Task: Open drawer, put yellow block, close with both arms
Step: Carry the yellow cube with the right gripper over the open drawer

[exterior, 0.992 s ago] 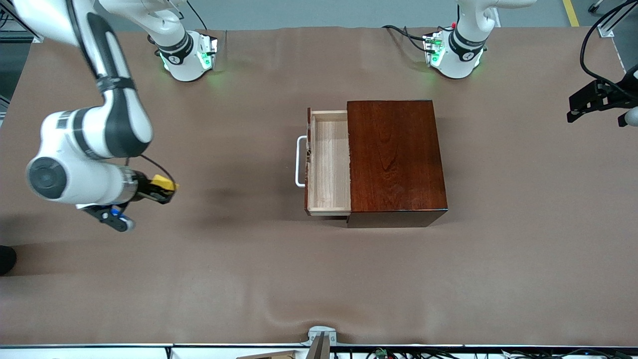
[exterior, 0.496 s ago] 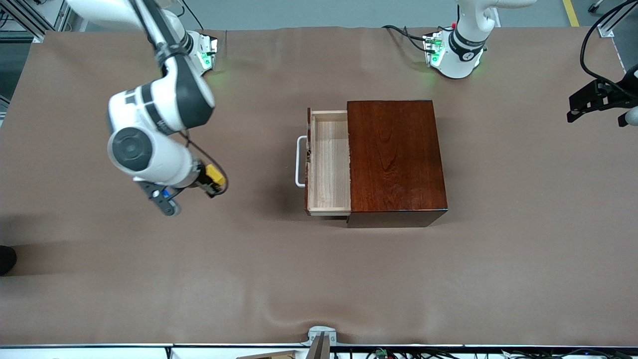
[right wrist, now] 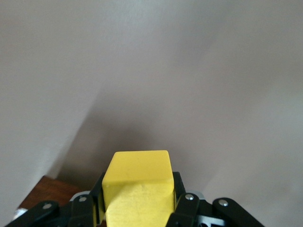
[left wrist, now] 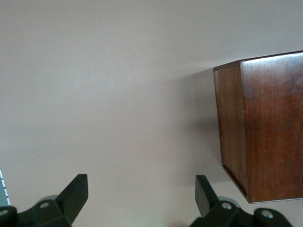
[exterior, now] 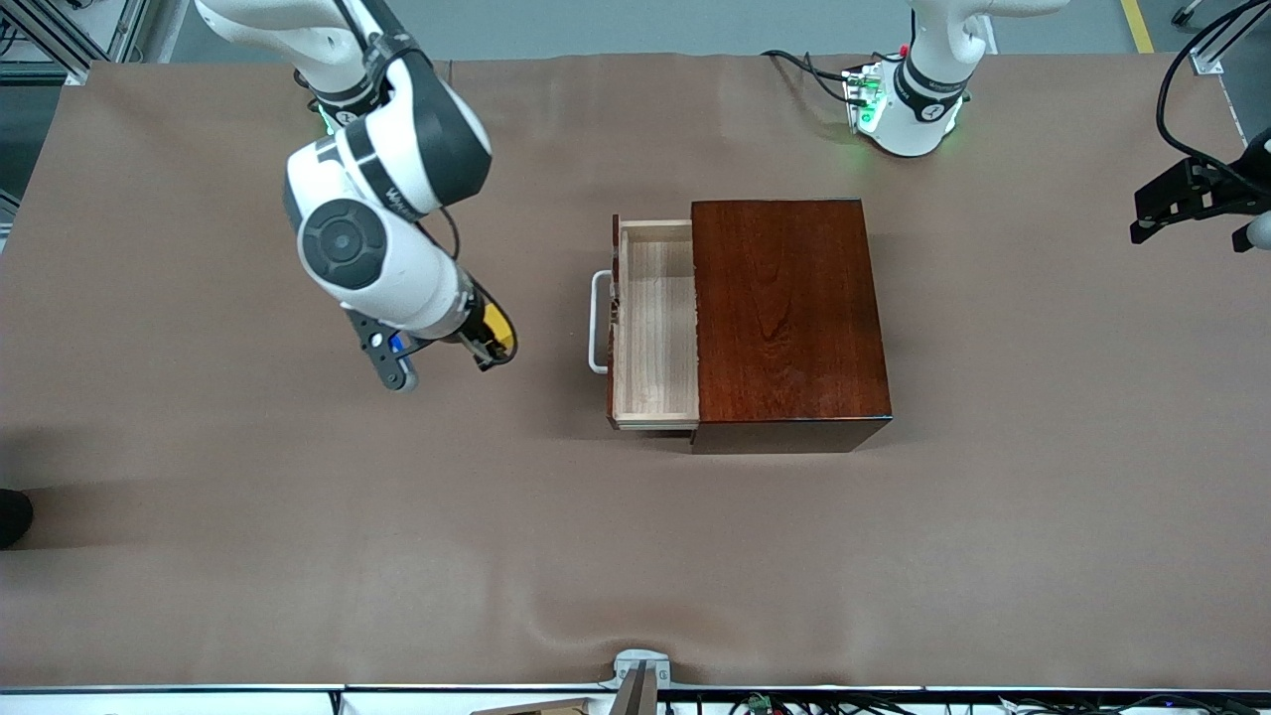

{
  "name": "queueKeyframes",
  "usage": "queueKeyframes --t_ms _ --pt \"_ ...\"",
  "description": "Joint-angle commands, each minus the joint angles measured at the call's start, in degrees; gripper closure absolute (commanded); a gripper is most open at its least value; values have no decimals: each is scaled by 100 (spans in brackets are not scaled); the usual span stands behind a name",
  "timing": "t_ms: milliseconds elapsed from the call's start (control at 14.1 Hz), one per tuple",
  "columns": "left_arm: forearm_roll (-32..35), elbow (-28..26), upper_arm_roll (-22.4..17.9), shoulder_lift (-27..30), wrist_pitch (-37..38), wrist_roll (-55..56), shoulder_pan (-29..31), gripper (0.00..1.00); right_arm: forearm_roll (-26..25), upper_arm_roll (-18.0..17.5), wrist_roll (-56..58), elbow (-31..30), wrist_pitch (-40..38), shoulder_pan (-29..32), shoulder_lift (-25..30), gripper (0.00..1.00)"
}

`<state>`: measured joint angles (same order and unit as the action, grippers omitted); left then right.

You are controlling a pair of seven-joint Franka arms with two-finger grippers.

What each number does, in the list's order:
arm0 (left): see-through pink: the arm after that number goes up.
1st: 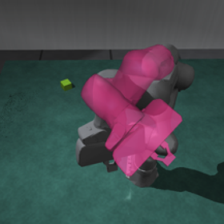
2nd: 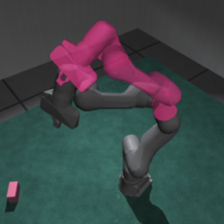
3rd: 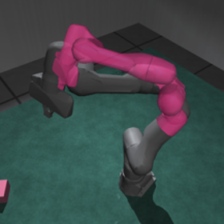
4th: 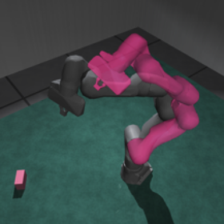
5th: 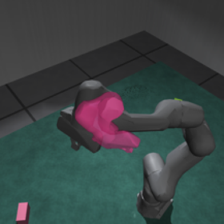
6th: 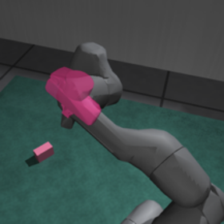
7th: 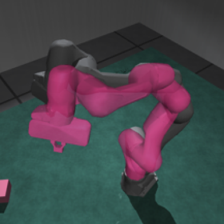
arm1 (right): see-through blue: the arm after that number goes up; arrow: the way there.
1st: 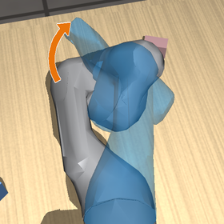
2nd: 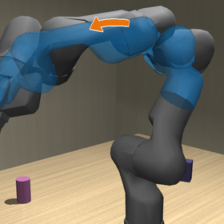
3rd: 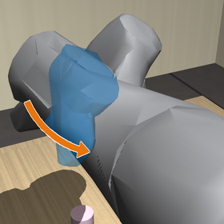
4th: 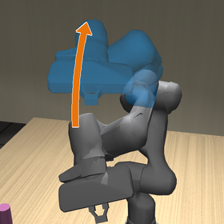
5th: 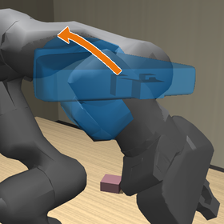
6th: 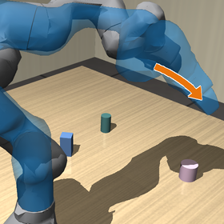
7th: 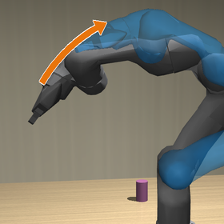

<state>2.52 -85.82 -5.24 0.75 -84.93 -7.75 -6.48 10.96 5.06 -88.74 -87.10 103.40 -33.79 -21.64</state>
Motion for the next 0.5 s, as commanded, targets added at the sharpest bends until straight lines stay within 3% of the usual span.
queueKeyframes --t_ms 0,213,425 --pt "-111 40 -3 40 56 -34 7 0 143 65 -888 61 399 -312 -59 100" --pt "-120 39 -3 40 65 2 -2 0 318 65 -1066 44 592 -576 -103 100" --pt "-120 39 -12 40 65 10 7 0 907 65 -1260 26 725 -708 -130 100"
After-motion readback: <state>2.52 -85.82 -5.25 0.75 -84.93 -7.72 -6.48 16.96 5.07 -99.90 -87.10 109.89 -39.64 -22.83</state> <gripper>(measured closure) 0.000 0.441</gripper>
